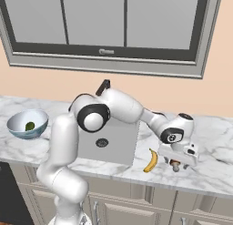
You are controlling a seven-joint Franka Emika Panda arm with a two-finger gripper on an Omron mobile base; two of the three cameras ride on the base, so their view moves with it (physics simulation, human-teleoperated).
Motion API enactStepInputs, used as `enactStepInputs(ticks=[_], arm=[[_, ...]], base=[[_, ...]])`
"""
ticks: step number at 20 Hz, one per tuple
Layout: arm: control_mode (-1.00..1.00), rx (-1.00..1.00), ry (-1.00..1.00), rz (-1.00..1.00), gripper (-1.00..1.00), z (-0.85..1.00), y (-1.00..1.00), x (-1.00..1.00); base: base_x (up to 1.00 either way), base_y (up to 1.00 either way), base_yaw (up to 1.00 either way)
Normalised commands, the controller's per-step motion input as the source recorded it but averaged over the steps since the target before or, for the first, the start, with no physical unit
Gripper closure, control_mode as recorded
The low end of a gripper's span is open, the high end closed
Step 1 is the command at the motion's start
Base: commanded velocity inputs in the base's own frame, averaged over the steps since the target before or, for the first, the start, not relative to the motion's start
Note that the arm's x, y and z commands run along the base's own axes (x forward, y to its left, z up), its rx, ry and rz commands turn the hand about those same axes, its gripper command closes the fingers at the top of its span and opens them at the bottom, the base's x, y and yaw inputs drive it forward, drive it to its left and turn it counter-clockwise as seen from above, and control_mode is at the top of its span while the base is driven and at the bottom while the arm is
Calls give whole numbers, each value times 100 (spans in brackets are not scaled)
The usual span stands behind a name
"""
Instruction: There is a mixed pile of frozen fruits and vegetables on the counter. Locate all the frozen vegetables and place the items in a bowl on the counter. Take all the frozen fruits and defrost them in a running sink.
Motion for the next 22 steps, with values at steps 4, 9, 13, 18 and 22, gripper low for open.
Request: enactStepInputs(ticks=[4, 9, 13, 18, 22], arm=[[-100, 0, 0, 7, 100, -22, -22, 5], [-100, 0, 1, -3, 100, 0, 1, 1], [-100, 0, 4, -9, 100, 24, 44, -3], [-100, -1, 0, 3, 100, 100, 72, -2], [-100, -2, 0, 9, 100, 100, 97, 0]], base=[[0, 0, 0], [0, 0, 0], [0, 0, 0], [0, 0, 0], [0, 0, 0]])
